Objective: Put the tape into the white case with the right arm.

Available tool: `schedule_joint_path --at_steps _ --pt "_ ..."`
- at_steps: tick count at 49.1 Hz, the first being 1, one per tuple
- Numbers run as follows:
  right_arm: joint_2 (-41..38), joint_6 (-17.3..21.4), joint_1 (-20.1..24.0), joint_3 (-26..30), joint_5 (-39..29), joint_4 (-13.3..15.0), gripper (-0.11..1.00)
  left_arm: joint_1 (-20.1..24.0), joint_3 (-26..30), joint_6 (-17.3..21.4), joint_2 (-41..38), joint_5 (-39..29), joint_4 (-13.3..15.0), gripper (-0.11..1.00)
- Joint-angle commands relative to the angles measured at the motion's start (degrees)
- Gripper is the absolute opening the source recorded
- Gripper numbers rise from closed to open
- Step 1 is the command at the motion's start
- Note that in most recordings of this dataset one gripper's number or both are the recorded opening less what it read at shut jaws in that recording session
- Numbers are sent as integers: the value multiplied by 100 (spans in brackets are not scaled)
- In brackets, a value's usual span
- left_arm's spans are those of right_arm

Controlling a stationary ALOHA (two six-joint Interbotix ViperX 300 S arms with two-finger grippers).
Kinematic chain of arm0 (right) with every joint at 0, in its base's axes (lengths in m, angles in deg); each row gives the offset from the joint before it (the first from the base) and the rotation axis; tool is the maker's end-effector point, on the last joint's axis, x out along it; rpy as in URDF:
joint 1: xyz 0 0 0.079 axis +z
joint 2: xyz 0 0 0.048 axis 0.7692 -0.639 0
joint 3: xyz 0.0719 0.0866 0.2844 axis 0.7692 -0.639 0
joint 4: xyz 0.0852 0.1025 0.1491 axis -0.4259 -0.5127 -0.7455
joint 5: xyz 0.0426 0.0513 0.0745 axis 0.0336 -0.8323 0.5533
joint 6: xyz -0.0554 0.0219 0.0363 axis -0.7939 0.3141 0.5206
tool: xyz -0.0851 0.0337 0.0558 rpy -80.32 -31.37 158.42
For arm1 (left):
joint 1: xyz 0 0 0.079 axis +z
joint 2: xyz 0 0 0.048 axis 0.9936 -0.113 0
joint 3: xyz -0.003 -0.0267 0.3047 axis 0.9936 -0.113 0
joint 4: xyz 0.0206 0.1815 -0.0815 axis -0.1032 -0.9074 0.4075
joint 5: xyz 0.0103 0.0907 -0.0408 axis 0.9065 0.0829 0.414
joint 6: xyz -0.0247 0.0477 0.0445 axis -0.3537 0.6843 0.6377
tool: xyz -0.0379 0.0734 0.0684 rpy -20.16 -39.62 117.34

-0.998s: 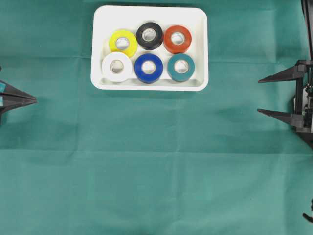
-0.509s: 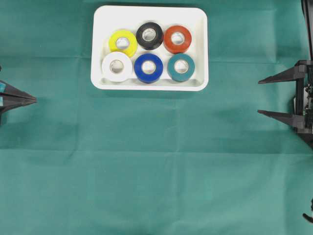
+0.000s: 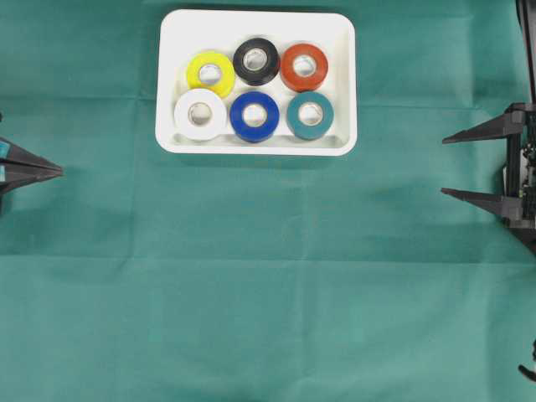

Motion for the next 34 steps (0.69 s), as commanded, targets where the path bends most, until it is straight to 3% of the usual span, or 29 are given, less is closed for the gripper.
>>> schedule_joint_path --at_steps 1,34 --pt "-44 9 9 -176 62 18 70 18 70 9 -44 26 9 0" --pt "-44 0 9 -149 -26 18 70 18 70 9 -44 26 9 0"
